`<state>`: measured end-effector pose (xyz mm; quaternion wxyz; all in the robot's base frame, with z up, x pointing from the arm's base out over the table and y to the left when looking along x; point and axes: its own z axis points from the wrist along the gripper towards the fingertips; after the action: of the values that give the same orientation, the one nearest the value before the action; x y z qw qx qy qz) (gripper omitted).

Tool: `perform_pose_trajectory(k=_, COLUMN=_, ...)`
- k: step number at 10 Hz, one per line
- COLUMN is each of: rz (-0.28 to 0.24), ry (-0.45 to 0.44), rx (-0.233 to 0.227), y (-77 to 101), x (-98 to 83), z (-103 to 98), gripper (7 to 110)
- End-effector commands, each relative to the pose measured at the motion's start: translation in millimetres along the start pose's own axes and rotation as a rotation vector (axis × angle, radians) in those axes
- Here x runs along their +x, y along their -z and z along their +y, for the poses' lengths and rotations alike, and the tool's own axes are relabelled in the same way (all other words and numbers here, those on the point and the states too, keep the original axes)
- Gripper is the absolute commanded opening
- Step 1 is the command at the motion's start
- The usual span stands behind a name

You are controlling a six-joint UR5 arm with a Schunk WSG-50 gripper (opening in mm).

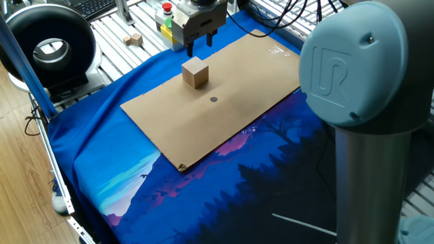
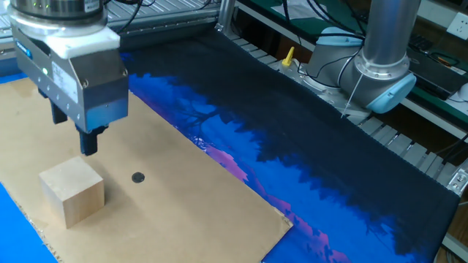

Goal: Grab the block and place it at the designated location

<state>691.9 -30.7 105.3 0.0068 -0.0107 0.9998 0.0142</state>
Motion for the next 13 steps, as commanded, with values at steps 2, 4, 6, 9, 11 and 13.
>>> perform_pose_trajectory(k=2, rz=-0.032, ry=0.003, rx=-0.002, y=-15.6, x=-12.1, z=0, gripper=66)
perform_pose_trajectory(k=4, rz=-0.048, ry=0.001, rx=-0.002, y=-26.3, x=-15.8, z=5, gripper=66)
perform_pose_trajectory(k=6, rz=-0.06, ry=-0.003, rx=-0.003, y=-31.7, x=-18.1, z=9, gripper=66)
perform_pose_trajectory(k=9, rz=-0.075, ry=-0.006, rx=0.003, y=-34.9, x=-21.2, z=10, gripper=66)
perform_pose_trajectory(k=11, rz=-0.084, ry=-0.015, rx=0.012, y=-37.7, x=-22.3, z=10, gripper=66)
perform_pose_trajectory(k=13, rz=-0.092, ry=-0.015, rx=0.026, y=-42.9, x=-22.7, z=8, gripper=66)
